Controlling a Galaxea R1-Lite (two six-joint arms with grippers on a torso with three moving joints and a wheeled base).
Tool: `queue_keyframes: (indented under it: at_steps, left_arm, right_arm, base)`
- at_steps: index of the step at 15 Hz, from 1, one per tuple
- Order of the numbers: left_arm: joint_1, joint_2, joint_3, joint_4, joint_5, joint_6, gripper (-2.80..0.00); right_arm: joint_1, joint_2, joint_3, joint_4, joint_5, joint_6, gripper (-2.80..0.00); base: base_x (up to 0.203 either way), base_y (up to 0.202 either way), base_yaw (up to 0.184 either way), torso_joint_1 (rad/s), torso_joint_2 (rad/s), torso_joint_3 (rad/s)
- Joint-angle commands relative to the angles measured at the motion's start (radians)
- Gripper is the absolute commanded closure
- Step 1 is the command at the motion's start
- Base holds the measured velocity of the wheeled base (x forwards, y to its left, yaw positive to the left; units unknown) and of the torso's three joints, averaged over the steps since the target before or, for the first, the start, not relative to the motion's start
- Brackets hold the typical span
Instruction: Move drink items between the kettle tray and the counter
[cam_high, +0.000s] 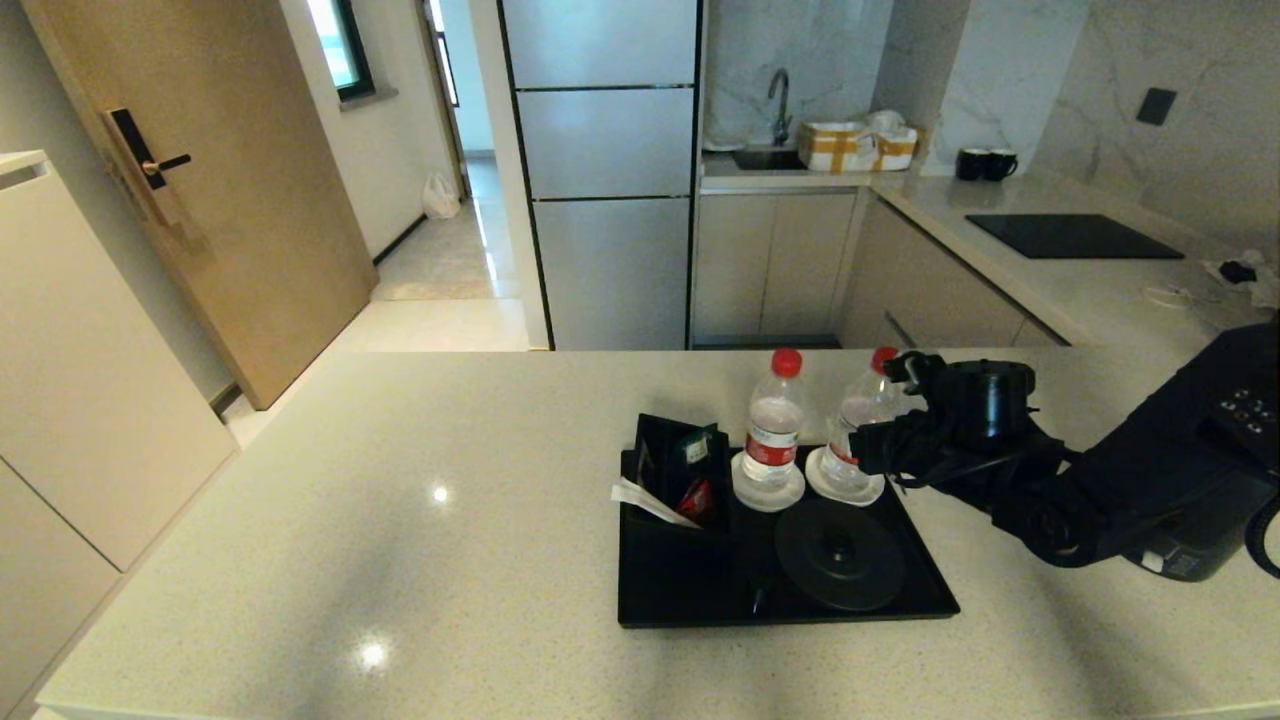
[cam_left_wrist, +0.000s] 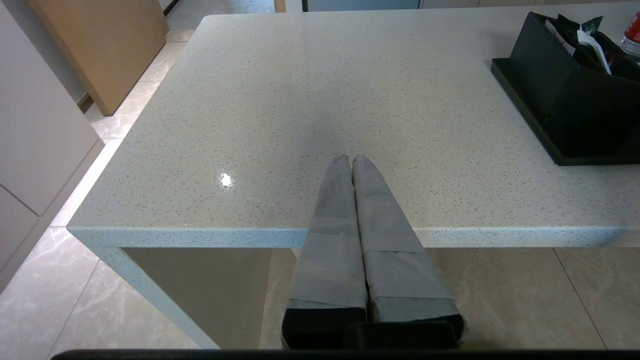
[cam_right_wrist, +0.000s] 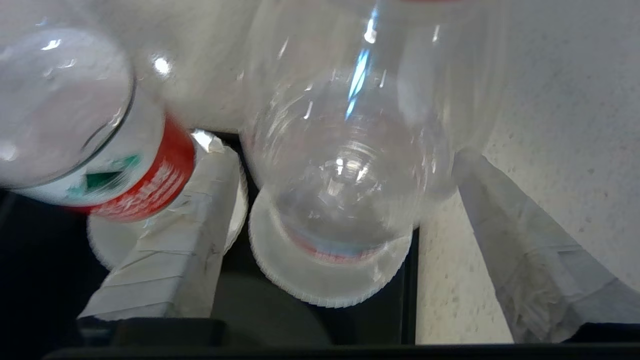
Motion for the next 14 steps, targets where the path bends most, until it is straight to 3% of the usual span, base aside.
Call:
queue_keyframes:
  at_steps: [1,11,12,14]
  left_arm:
    - [0.001,0.000,0.000,0.000,0.001,0.000,0.00]
    - [0.002,0.000,0.000,0.000,0.001,0.000,0.00]
    - [0.000,0.000,0.000,0.000,0.001,0.000,0.00]
    - [0.002,0.000,0.000,0.000,0.001,0.000,0.00]
  right_arm:
    - [0.001,-0.056,0.044,-0.005,0.009,0.000,-2.80]
    - [-0.022,-0.422,0.375,-0.008,0.034,0.051,-2.80]
    - [-0.028,-0.505,0.417,-0.001,0.034,0.051,0.00]
    - [-0.038,-0.631,0.496,0.040,0.035,0.055,0.00]
  base:
    - [0.000,0.000,0.000,0.000,0.00,0.000]
    - [0.000,0.000,0.000,0.000,0.00,0.000]
    - [0.000,0.000,0.000,0.000,0.00,0.000]
    - [0.000,0.000,0.000,0.000,0.00,0.000]
